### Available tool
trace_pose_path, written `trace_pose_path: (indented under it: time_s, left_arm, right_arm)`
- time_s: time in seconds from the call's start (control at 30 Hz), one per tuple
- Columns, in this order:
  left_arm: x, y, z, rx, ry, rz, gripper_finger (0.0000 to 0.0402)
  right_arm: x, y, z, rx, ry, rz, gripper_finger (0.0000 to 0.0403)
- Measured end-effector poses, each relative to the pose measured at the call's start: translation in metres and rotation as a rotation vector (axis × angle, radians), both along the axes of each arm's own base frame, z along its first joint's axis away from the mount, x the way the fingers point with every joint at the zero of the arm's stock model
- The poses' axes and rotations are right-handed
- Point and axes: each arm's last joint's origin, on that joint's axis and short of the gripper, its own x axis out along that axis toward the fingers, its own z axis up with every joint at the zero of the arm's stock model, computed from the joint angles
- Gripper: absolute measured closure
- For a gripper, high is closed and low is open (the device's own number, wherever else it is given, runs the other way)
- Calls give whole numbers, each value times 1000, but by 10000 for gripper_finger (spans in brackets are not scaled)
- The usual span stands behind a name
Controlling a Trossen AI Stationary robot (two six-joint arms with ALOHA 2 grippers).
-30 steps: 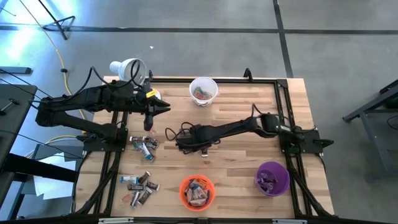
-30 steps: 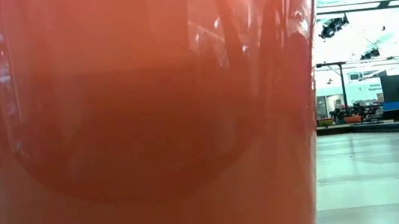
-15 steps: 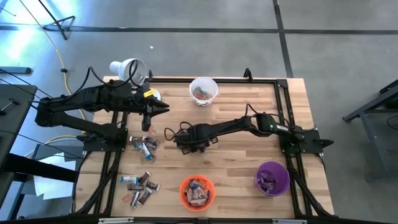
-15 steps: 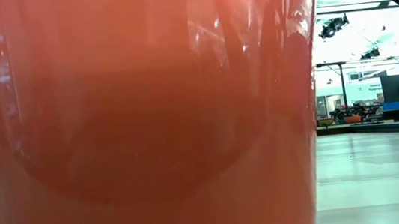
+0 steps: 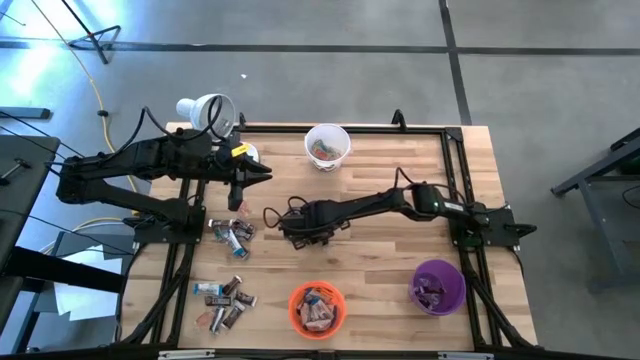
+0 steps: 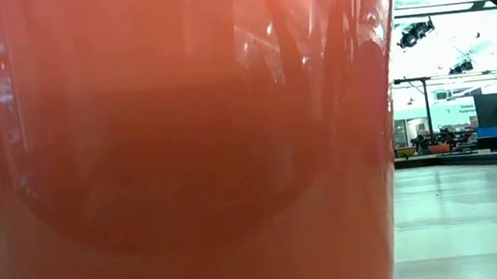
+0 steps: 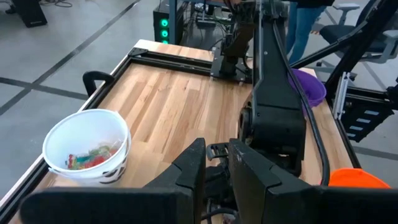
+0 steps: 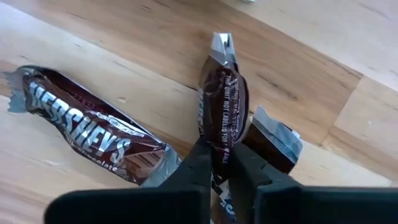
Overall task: Organize candy in baskets
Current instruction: Put the dark brown chocolate bar into the dark purple bucket
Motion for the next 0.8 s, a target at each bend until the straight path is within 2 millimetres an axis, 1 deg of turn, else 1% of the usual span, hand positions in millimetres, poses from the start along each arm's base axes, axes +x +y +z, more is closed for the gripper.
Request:
trace_pose_path:
  time_s: [0.07,0.2,0.33,0.4,0.47,0.6,0.7,0.8]
  left_arm:
    - [0,0,0,0,0,0,346]
    - [0,0,0,0,0,0,346]
    - [0,0,0,0,0,0,346]
    - [0,0,0,0,0,1,346]
    - [0,0,0,0,0,1,346]
    - [0,0,0,0,-1,1,346]
    - [0,0,0,1,-1,1,346]
    - [0,0,0,1,-1,2,346]
  right_arm:
    - [2,1,8,10,2,24,388]
    - [0,6,29,13,79,94,369]
    - [-2,12,72,-10,61,161,369]
    - [-5,14,83,-31,55,183,373]
    - [-11,15,92,-27,35,183,377]
    - [-30,18,124,-35,51,191,377]
    - [-40,22,137,-36,63,206,376]
    - [-51,29,162,-26,-6,233,376]
